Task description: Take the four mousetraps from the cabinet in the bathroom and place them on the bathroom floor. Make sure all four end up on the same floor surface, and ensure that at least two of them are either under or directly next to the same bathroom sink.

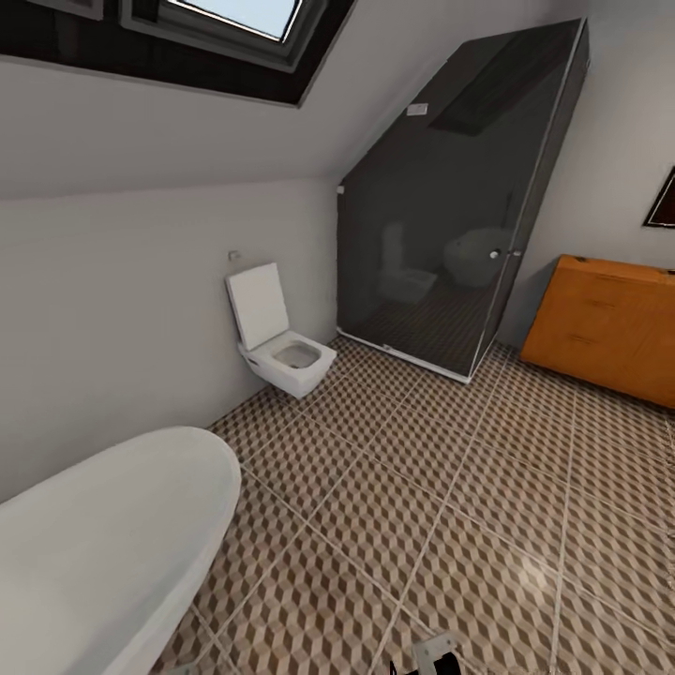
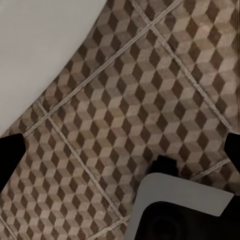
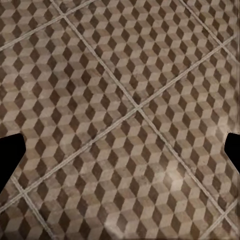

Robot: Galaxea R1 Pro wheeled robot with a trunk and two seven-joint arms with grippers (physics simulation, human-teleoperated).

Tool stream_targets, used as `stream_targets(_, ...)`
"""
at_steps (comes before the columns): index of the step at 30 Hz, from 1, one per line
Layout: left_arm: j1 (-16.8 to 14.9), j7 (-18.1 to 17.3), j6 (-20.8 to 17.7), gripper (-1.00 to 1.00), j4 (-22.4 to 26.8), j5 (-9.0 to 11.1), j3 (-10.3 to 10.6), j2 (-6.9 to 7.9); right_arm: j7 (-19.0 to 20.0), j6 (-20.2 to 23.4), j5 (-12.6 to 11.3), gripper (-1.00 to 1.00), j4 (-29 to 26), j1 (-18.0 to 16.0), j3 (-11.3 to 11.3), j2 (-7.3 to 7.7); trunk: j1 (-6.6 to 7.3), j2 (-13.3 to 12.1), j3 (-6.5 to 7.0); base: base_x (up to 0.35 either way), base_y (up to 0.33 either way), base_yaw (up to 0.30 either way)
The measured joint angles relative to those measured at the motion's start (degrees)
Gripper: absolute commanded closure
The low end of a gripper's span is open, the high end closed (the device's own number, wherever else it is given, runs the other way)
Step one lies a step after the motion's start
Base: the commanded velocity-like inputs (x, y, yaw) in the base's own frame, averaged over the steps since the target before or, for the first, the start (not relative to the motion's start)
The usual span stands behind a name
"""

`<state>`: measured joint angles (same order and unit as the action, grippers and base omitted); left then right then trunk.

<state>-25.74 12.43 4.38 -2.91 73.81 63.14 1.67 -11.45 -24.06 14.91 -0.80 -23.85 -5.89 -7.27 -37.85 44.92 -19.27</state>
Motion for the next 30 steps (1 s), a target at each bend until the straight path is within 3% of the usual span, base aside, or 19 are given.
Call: stream_targets(30, 0.0, 0.0, 0.0, -1.00, 0.0, 0.0, 0.0, 0.00, 0.0, 0.0, 0.0, -1.00, 0.0, 0.0, 0.0, 0.00, 0.00, 0.0, 1.72, 0.000, 0.000, -0.257)
